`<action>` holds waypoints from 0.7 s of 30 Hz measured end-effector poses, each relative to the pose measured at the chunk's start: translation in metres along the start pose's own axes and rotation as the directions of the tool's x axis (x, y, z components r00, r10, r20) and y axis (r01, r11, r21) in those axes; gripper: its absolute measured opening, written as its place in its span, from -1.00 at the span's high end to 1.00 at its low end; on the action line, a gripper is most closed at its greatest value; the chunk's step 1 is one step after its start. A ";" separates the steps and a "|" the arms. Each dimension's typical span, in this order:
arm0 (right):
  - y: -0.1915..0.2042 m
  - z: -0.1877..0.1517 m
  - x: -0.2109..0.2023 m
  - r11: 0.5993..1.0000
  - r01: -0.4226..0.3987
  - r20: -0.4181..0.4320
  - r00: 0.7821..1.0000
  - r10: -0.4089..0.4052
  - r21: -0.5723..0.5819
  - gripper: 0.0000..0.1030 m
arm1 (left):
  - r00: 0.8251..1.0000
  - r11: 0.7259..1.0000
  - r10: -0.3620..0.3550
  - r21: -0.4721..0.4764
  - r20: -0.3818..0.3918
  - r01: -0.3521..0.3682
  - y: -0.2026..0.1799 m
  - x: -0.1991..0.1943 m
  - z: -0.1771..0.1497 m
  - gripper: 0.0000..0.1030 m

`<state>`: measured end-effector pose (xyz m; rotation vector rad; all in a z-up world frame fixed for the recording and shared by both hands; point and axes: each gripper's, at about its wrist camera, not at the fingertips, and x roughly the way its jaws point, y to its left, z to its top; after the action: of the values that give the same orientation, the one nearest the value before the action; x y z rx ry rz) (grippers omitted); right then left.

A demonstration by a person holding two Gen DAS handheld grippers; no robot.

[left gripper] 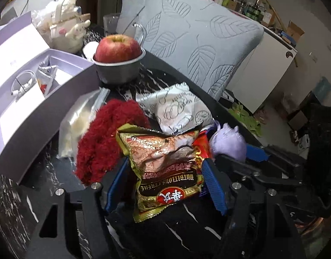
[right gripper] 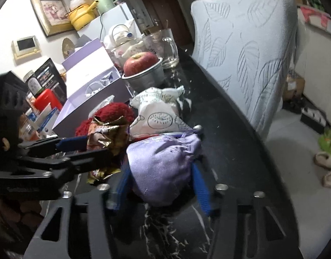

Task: Organize soft objects
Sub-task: 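Grasp the lavender drawstring pouch with the right tool while the left tool holds the bag, then lift the cereal bag and lavender pouch off the table with both tools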

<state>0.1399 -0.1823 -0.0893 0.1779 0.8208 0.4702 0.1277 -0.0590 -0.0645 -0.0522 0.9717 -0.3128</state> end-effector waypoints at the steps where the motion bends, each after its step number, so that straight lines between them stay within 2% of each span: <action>1: 0.002 0.000 -0.002 1.000 0.012 0.002 1.000 -0.012 -0.010 0.07 | 1.000 1.000 -0.002 -0.001 -0.006 0.002 -0.001 0.002 -0.001 -0.32; 12: -0.004 -0.006 -0.034 1.000 0.020 0.018 1.000 -0.020 -0.017 0.09 | 0.999 0.999 -0.036 -0.016 -0.025 0.035 -0.005 0.027 -0.002 -0.32; 14: -0.006 -0.006 -0.038 1.000 0.026 0.024 0.999 -0.026 -0.015 0.09 | 1.000 1.000 -0.028 -0.015 -0.004 0.028 -0.005 0.026 -0.002 -0.32; 15: -0.007 -0.006 -0.040 0.999 0.031 0.024 0.999 -0.031 -0.014 0.09 | 1.000 1.000 -0.023 -0.007 -0.001 0.023 -0.006 0.026 -0.002 -0.27; 16: -0.007 -0.006 -0.041 0.999 0.035 0.024 0.999 -0.035 -0.011 0.09 | 1.000 1.000 -0.029 -0.003 0.004 0.029 -0.006 0.025 -0.003 -0.10; 21: -0.008 -0.007 -0.044 0.999 0.033 0.027 0.999 -0.033 0.002 0.09 | 1.000 1.000 -0.017 0.019 0.013 0.017 -0.009 0.019 -0.007 0.13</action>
<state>0.1114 -0.2105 -0.0674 0.1715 0.7963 0.4357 0.1296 -0.0728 -0.0824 -0.0456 0.9554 -0.3367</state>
